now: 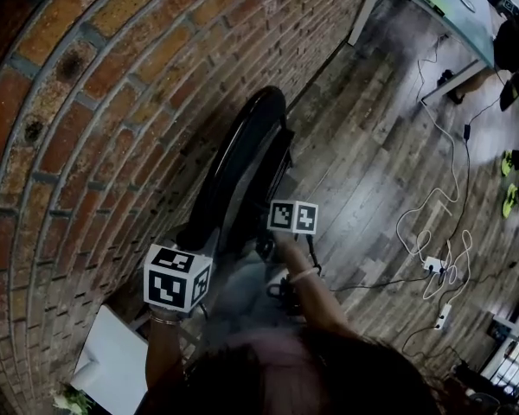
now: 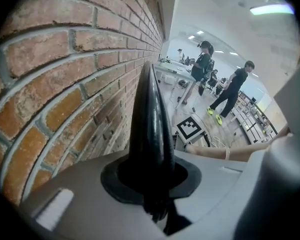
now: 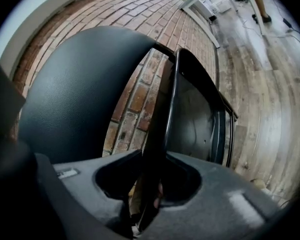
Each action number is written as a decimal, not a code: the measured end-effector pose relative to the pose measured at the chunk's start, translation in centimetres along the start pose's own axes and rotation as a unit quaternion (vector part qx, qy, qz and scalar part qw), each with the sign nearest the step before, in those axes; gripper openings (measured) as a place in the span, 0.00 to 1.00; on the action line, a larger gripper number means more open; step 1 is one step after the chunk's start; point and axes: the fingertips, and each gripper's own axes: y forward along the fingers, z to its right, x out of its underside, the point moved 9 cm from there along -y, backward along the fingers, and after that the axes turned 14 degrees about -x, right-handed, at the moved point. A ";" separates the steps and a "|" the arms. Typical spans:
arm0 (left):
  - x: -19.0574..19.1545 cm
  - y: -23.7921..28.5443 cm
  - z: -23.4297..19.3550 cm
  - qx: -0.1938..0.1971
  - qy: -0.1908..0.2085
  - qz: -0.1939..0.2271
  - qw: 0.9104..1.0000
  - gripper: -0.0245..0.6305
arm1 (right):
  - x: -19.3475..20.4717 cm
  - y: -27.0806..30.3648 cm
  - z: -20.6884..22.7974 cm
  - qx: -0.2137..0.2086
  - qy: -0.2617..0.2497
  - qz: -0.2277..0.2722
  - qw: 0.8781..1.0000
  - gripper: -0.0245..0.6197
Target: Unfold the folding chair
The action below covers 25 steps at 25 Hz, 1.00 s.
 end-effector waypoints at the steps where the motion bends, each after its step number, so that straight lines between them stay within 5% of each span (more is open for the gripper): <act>1: 0.1 -0.1 0.6 -0.001 0.000 0.000 1.000 0.13 | 0.1 -0.6 0.2 -0.003 0.002 0.000 1.000 0.20; 25: 2.5 -2.6 12.1 -0.047 -0.041 -0.008 0.998 0.13 | 1.4 -10.7 3.2 -0.035 -0.020 -0.045 0.998 0.19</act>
